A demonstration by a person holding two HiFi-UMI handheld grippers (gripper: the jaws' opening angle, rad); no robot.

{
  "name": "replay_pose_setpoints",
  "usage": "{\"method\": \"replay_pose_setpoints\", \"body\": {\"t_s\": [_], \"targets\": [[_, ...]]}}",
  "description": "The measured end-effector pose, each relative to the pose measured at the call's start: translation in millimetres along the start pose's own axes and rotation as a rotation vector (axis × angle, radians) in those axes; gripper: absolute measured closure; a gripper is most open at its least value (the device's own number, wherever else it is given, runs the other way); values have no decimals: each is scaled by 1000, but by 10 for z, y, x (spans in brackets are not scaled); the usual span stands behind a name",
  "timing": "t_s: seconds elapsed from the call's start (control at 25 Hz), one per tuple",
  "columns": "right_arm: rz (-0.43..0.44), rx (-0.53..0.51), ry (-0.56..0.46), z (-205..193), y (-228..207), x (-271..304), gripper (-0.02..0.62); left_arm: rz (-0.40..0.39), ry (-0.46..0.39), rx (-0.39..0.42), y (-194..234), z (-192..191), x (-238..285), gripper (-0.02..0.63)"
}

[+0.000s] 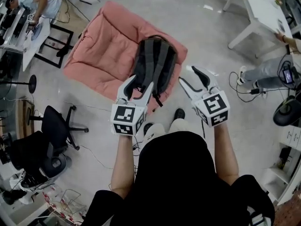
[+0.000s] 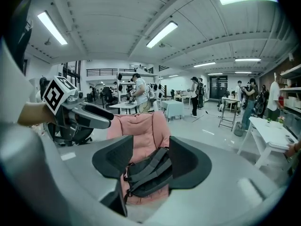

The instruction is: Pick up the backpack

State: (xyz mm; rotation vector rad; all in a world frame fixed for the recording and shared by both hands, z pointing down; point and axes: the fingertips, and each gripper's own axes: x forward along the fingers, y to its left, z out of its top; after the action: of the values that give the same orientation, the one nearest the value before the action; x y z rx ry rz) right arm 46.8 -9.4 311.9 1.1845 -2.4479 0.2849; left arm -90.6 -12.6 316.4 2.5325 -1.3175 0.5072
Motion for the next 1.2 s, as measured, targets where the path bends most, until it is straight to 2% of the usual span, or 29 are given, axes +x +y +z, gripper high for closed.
{"method": "replay_pose_setpoints", "body": {"t_s": [0.32,0.72,1.2], "targets": [[47,-22,45,-178,-460,107,374,57,32,-51,-115,-100,299,385],[69,-18,114,-364,-635,356,374,51,75,-89,-13,-219,654,385],[63,4,234,-549,-839,1182,374,-4,123,-126,549,-343,1392,385]]}}
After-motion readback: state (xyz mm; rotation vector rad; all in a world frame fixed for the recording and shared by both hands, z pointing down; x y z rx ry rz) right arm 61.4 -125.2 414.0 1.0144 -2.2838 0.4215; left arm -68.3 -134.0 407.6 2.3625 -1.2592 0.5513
